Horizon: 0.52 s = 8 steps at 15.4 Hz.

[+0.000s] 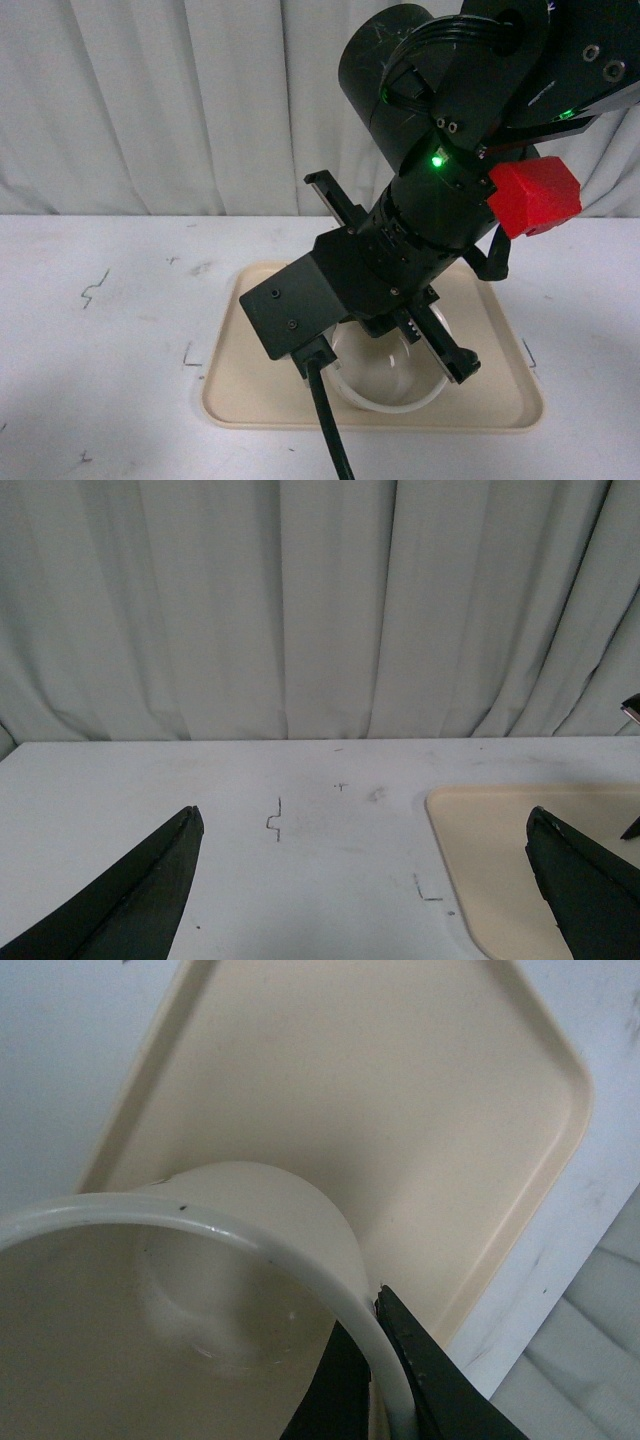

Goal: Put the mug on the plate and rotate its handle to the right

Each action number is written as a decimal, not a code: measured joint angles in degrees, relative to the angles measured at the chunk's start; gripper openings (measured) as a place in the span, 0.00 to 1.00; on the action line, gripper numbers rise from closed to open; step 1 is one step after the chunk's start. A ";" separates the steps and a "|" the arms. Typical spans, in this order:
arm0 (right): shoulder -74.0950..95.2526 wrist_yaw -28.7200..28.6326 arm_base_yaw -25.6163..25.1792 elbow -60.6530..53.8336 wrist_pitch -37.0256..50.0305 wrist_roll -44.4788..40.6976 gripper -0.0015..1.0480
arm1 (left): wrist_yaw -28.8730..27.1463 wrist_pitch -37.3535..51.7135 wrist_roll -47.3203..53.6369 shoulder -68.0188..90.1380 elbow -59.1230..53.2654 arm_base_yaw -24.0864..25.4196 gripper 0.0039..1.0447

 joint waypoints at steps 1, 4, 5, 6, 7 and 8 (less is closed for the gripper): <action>-0.20 1.40 -0.70 -0.42 0.11 -0.02 0.03 | -0.02 0.00 0.00 0.00 0.00 0.00 0.94; -1.68 5.27 -1.84 0.15 -1.11 0.74 0.54 | 0.00 0.00 0.00 0.00 0.00 0.00 0.94; -5.97 4.26 -2.89 -1.55 0.55 0.68 0.75 | 0.00 -0.02 0.00 0.00 0.00 0.00 0.94; -8.68 3.08 -3.58 -2.93 1.86 0.52 0.83 | 0.00 0.00 0.00 0.00 0.00 0.00 0.94; -11.78 2.32 -4.57 -4.83 4.61 0.28 0.92 | 0.00 -0.02 0.00 0.00 0.00 0.00 0.94; -17.03 0.00 -6.75 -8.26 9.46 0.52 0.94 | 0.00 0.00 0.00 0.00 0.00 0.00 0.94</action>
